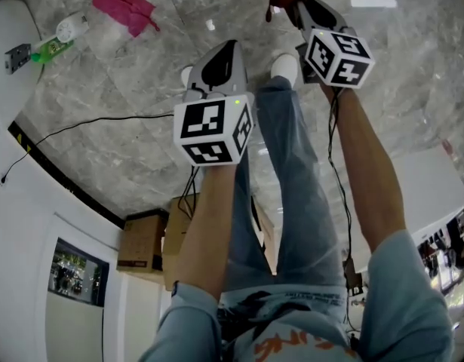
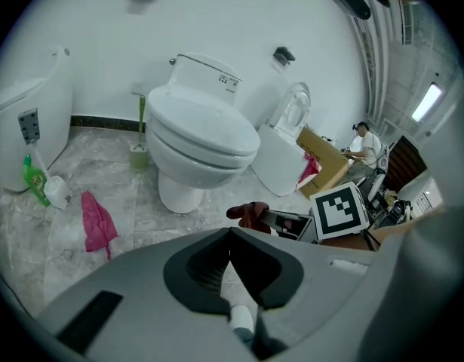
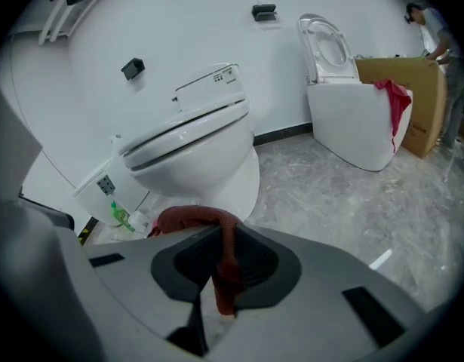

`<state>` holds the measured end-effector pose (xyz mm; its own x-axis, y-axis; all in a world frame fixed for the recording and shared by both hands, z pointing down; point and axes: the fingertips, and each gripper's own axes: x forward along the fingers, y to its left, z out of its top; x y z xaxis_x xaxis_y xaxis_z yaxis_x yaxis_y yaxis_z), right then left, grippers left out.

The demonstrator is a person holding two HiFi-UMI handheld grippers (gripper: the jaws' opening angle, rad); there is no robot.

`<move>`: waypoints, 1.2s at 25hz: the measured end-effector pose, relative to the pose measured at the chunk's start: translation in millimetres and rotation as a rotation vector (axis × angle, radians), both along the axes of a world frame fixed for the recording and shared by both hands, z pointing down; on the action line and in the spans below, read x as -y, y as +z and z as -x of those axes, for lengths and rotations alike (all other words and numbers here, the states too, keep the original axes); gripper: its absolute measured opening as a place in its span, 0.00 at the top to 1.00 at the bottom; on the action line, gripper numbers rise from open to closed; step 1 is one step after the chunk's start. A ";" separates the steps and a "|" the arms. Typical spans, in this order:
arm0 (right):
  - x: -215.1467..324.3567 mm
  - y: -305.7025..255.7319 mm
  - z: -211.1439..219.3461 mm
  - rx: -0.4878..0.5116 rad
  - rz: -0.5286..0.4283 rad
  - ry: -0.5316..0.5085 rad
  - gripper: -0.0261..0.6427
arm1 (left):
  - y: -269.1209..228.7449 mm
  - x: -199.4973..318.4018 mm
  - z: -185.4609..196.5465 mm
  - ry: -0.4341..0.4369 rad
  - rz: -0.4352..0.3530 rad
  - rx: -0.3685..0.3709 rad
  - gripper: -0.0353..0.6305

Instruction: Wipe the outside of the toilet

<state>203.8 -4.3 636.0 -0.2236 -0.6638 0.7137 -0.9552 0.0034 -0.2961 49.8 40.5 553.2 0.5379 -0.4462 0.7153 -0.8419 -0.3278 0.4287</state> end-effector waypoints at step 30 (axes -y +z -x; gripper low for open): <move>88.6 59.5 191.8 0.256 -0.138 0.108 0.89 | 72.0 68.1 178.8 0.108 0.025 0.064 0.96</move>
